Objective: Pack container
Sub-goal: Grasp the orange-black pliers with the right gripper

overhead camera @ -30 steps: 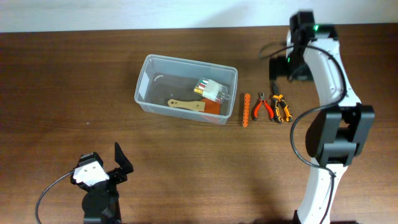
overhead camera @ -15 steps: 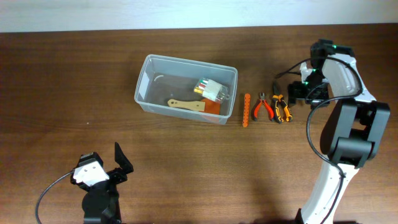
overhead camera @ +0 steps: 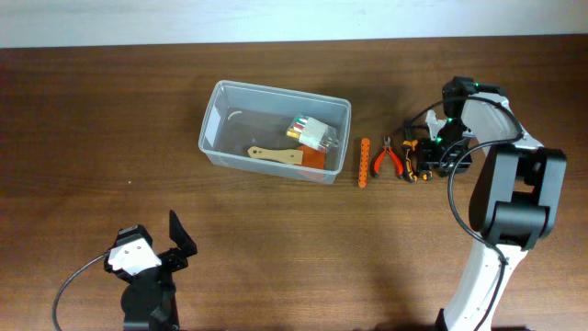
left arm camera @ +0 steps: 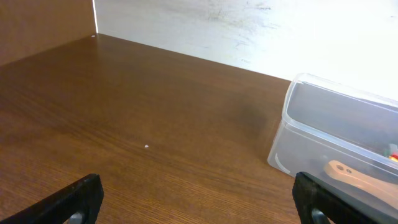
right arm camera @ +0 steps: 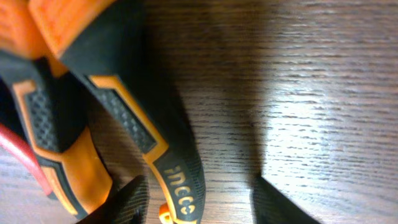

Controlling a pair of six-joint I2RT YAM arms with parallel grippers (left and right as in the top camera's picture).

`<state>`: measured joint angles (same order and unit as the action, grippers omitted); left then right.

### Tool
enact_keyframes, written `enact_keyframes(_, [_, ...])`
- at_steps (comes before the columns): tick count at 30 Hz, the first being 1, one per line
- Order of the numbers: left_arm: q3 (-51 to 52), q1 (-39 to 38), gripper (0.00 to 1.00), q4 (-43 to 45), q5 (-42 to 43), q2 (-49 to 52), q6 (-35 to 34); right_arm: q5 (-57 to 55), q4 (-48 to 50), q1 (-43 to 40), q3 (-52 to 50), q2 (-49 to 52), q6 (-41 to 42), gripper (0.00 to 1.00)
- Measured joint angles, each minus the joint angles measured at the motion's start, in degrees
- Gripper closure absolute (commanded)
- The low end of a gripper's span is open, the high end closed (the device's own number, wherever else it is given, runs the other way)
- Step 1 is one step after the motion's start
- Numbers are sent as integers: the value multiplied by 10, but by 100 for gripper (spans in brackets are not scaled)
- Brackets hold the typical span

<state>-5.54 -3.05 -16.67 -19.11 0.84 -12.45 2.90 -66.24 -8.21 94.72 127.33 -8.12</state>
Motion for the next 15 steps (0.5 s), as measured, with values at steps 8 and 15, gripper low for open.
enact_keyframes(8, [0, 0, 1, 0, 0, 0, 0, 0, 29, 0, -7, -5, 2, 83])
enact_keyframes(15, [0, 0, 1, 0, 0, 0, 0, 1, 36, 2, -8, -7, -6, 96])
